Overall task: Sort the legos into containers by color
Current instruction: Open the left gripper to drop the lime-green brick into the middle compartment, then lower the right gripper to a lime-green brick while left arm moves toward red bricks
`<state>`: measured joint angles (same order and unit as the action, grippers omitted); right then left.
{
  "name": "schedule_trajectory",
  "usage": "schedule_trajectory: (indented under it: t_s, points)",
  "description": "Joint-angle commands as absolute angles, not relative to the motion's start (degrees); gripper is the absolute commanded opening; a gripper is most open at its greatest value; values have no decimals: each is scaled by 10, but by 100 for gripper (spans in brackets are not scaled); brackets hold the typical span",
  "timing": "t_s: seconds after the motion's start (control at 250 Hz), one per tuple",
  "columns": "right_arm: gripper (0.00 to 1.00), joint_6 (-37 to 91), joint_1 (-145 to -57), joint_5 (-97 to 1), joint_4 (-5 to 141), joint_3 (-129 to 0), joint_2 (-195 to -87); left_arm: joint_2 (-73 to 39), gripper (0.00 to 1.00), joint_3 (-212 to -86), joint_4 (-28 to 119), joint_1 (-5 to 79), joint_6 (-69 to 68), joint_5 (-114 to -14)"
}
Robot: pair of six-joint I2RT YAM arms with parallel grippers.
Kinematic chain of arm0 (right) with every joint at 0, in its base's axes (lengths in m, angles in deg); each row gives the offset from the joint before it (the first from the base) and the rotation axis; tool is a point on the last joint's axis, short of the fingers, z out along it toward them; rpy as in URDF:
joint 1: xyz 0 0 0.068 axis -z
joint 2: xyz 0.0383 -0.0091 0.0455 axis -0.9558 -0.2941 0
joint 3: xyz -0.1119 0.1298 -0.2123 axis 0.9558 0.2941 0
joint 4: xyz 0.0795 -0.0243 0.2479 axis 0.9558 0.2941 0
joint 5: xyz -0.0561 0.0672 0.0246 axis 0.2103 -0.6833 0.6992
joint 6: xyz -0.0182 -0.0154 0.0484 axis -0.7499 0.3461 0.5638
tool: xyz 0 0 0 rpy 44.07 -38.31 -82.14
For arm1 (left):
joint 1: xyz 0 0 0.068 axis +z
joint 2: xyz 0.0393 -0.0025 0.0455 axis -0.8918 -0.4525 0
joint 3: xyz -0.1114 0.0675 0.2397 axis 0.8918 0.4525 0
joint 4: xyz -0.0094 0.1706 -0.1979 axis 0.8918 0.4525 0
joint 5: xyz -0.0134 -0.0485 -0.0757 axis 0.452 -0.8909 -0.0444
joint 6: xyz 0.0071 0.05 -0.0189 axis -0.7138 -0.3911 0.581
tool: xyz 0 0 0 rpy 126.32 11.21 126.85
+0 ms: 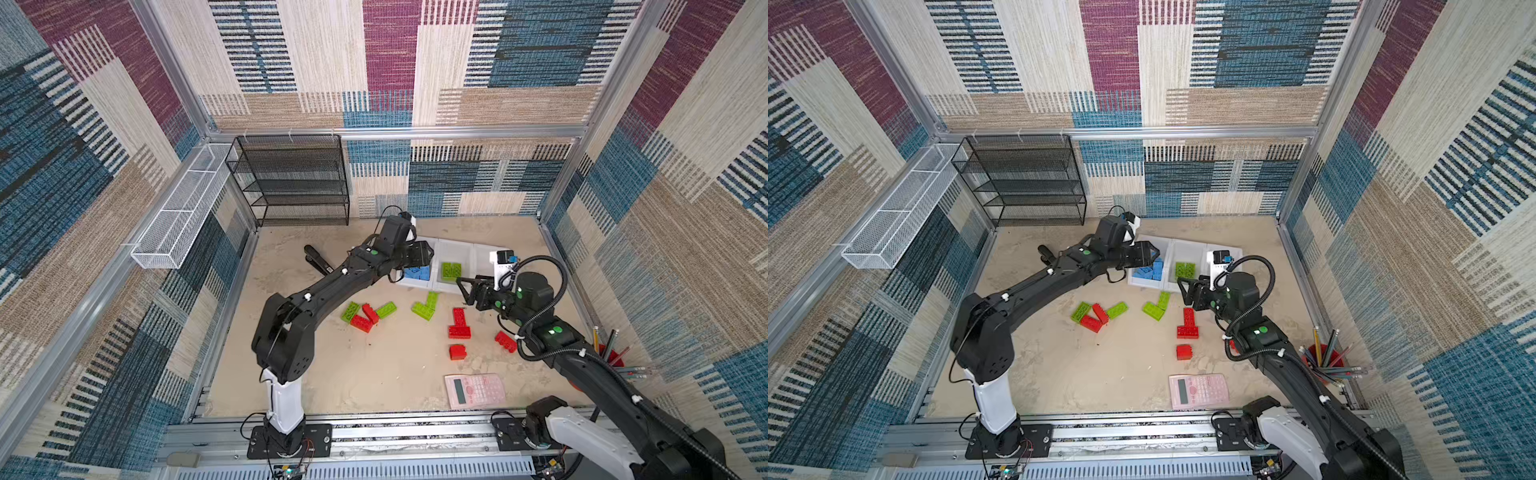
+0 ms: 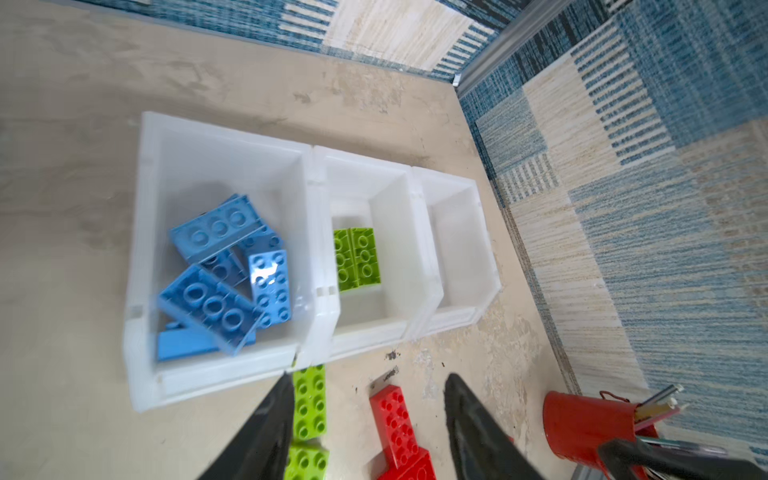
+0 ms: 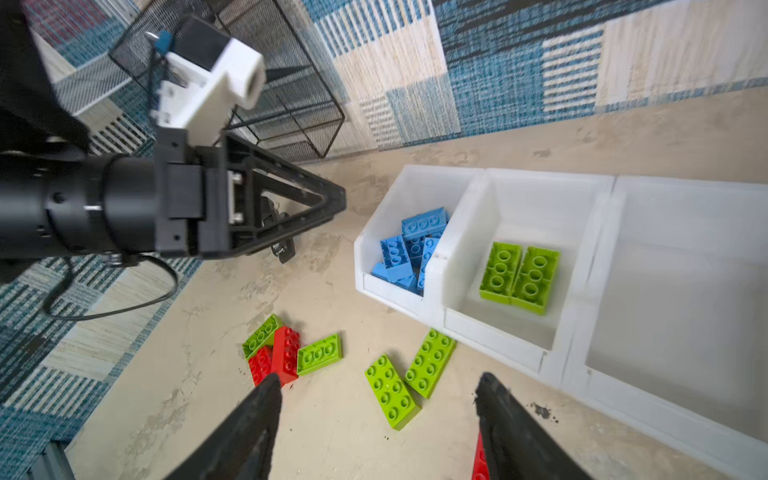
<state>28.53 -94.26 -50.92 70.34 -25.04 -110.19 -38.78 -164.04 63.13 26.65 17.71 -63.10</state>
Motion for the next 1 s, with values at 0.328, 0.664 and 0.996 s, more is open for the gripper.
schedule_trajectory:
  t_s: [0.328,0.664,0.996]
  points:
    - [75,279,-1044,-510,686,-295,-1295,-94,59,-1354,636,285,199,-523]
    - [75,273,-1070,-493,671,-337,-1402,42,59,-1269,728,288,190,-490]
    - [74,242,-1071,-501,687,-406,-1493,100,59,-1166,740,288,228,-490]
